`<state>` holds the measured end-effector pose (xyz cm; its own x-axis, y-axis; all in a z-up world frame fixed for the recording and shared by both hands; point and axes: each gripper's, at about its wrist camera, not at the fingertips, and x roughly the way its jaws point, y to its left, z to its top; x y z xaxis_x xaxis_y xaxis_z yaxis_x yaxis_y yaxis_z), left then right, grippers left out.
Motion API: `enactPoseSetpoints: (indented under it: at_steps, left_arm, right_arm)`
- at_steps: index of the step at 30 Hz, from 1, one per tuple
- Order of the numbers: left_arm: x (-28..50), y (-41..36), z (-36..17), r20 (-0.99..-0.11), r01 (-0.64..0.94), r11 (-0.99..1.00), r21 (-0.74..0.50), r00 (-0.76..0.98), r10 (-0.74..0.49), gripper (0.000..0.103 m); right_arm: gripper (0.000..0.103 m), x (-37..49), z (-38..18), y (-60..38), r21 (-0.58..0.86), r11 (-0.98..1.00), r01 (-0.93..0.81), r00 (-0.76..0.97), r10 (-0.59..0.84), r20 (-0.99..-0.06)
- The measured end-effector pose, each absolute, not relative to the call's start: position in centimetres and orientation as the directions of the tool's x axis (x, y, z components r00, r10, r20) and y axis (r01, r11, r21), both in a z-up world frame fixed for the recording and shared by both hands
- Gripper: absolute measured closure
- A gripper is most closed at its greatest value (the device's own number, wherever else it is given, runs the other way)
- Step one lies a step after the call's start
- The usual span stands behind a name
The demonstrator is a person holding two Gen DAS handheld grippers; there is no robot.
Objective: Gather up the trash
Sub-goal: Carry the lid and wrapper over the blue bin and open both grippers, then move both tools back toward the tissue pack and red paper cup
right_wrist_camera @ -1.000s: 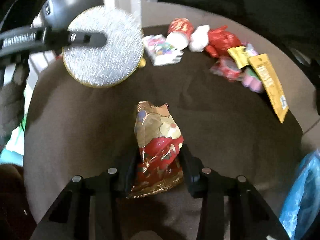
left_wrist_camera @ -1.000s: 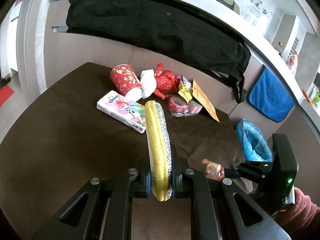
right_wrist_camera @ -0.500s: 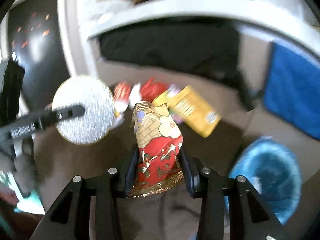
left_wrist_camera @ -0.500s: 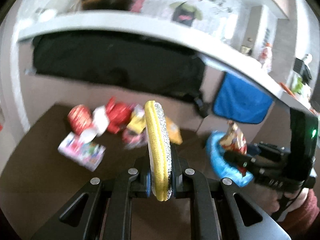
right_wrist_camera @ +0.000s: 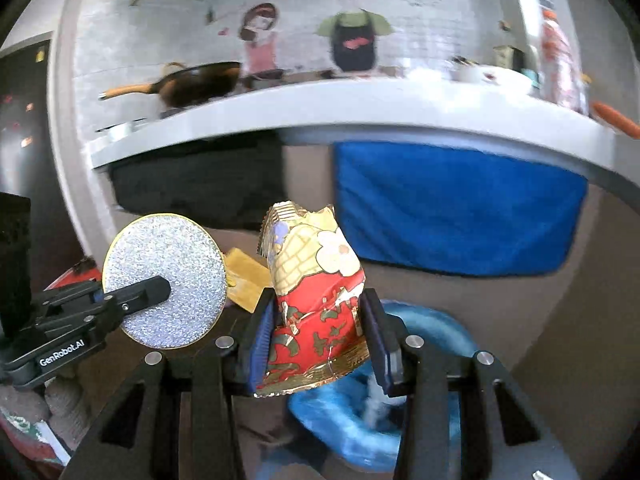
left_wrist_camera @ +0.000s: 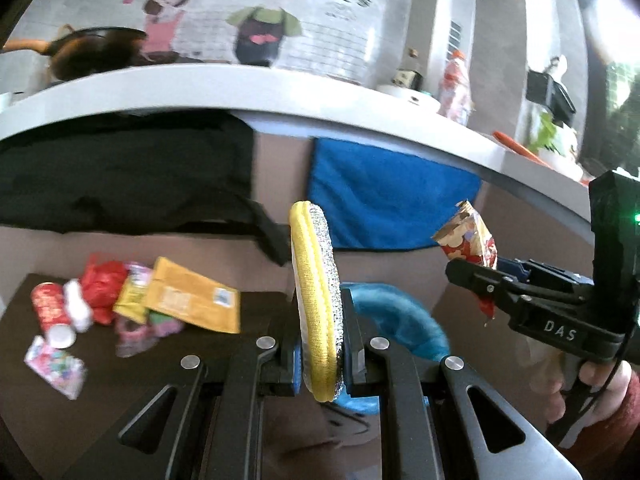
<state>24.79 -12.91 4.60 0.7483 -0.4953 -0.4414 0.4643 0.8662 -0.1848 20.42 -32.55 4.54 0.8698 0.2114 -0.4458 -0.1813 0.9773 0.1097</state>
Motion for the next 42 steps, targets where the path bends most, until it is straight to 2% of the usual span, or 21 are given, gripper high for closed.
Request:
enactPoseSetpoints:
  at_steps: [4, 9, 33, 37, 38, 39, 40, 41, 42]
  left_arm:
    - [25.8, -16.0, 3.1, -0.463, 0.508, 0.836, -0.21, 0.701, -0.542, 0.088]
    - [27.0, -18.4, 1.2, -0.497, 0.524, 0.817, -0.241, 0.656, -0.568, 0.088]
    - [33.3, -22.5, -4.7, -0.613, 0.507, 0.802, -0.315, 0.537, -0.58, 0.088]
    - [34.1, -23.0, -5.5, -0.619, 0.513, 0.796, -0.322, 0.523, -0.587, 0.088]
    - [34.4, -23.1, -5.8, -0.616, 0.516, 0.793, -0.326, 0.52, -0.592, 0.086]
    - [34.6, -23.2, -5.9, -0.611, 0.52, 0.786, -0.335, 0.515, -0.601, 0.079]
    - [34.9, -23.1, -6.1, -0.606, 0.523, 0.778, -0.348, 0.508, -0.612, 0.072]
    - [35.1, -22.9, -6.3, -0.599, 0.517, 0.777, -0.36, 0.51, -0.617, 0.055]
    - [35.4, -22.6, -6.3, -0.588, 0.512, 0.772, -0.377, 0.512, -0.627, 0.046]
  right_arm:
    - [0.064, 20.7, 2.8, -35.7, 0.111, 0.988, -0.106, 0.878, 0.145, -0.457]
    - [0.063, 21.3, 1.0, -38.1, 0.151, 0.986, -0.07, 0.872, 0.134, -0.472]
    - [0.061, 26.6, -6.3, -42.1, 0.244, 0.969, -0.024, 0.808, 0.162, -0.567]
    - [0.057, 27.1, -7.1, -42.5, 0.255, 0.967, -0.011, 0.802, 0.161, -0.575]
    - [0.053, 27.1, -7.3, -42.6, 0.261, 0.965, -0.012, 0.804, 0.164, -0.572]
    - [0.04, 27.0, -7.5, -42.7, 0.265, 0.964, -0.011, 0.807, 0.165, -0.567]
    - [0.033, 27.0, -7.5, -42.7, 0.269, 0.963, -0.009, 0.808, 0.166, -0.565]
    - [0.031, 26.9, -7.6, -42.8, 0.272, 0.962, 0.0, 0.812, 0.159, -0.561]
    - [0.031, 26.8, -7.7, -42.9, 0.271, 0.963, 0.005, 0.814, 0.153, -0.56]
